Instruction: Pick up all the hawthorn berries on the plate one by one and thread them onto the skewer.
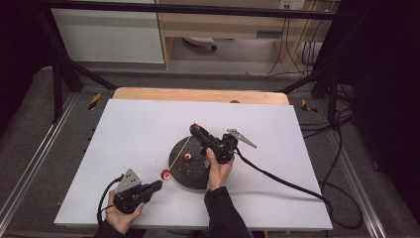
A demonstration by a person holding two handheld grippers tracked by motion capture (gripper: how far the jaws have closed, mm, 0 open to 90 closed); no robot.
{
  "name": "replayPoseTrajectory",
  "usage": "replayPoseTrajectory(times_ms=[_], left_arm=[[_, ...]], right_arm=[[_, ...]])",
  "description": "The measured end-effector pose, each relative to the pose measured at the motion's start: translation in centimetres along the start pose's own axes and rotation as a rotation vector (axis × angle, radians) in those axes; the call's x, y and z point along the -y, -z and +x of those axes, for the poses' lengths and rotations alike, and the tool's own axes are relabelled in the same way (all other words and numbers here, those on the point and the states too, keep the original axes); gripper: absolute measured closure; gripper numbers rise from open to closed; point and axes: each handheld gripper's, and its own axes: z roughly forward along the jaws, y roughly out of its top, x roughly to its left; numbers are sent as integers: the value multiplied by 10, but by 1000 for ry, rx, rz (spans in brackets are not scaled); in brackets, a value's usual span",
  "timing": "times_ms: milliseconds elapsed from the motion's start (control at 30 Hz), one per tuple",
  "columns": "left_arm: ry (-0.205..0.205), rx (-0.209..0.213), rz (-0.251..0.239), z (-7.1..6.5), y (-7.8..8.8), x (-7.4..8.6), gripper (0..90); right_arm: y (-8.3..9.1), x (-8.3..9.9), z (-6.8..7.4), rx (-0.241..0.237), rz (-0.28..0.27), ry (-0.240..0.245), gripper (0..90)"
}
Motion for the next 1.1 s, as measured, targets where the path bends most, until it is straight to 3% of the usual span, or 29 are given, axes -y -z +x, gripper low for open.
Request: replayPoseTrajectory(times_ms=[400,1100], left_arm=[[5,2,1,-1,-1,-1,882],[75,-4,-35,-6,-15,-16,882]], right_arm=[[0,2,0,2,6,-2,633],[-1,7,0,-10,21,-8,634]])
